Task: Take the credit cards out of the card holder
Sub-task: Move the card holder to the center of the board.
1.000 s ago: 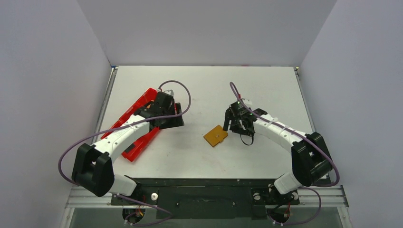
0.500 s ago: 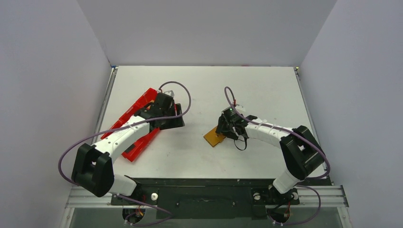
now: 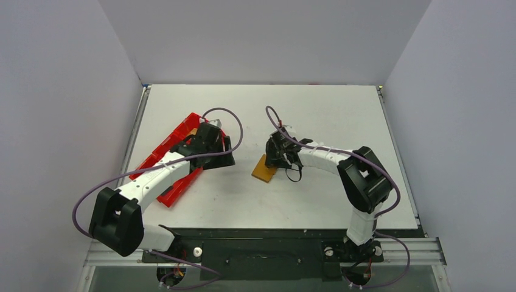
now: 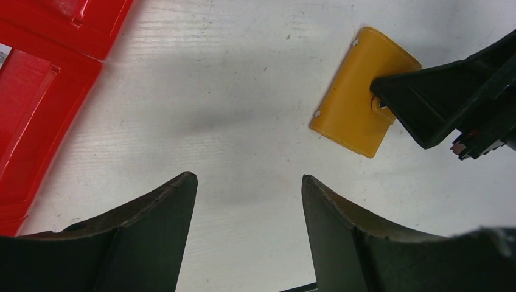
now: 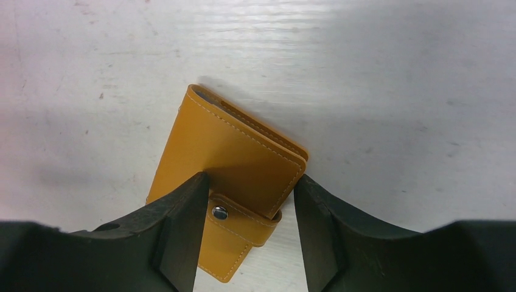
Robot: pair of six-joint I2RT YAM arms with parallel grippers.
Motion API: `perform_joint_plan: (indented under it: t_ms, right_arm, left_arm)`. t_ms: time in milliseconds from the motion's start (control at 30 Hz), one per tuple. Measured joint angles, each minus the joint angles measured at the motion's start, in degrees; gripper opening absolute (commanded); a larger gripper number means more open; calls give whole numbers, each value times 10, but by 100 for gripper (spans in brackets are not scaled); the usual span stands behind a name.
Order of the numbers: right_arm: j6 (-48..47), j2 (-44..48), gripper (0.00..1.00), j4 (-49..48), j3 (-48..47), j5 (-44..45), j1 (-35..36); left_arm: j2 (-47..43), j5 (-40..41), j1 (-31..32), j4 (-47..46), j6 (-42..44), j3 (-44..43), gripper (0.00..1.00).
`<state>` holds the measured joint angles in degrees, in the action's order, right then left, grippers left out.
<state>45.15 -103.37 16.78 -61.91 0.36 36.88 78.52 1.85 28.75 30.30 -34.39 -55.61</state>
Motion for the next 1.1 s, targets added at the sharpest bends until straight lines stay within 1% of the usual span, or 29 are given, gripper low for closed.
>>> perform_joint_plan:
  t_ms: [167,367,433,600,667,767,833,933,1100]
  right_arm:
    - [-52,-31,48,0,-41,-12,30]
    - [-115,-43,49,13,-66,-24,74]
    - [-132,-43,51,17,-66,-30,81]
    - [-159,-38,62,28,-65,-28,83]
    - [-162,-32,62,40,-65,-17,85]
    - [-163,-14,60,69,-65,11,88]
    - [-160,1,57,88,-66,40,97]
    - [-151,14,52,125,-87,87,129]
    - [-121,6,45,169,-142,141,185]
  left_arm:
    - [0,0,0,-3,-6,10,62]
    - [1,-3,0,-12,-19,26,62]
    - [1,-3,0,-16,-26,32,62]
    - [1,-5,0,-37,-51,61,61]
    - [1,-6,0,-42,-62,75,61]
    - [0,-7,-2,-48,-75,93,61]
    - [-3,-7,-7,-49,-82,101,61]
    - [-12,-8,-26,-50,-87,107,61]
    - [-41,-8,-61,-50,-87,111,61]
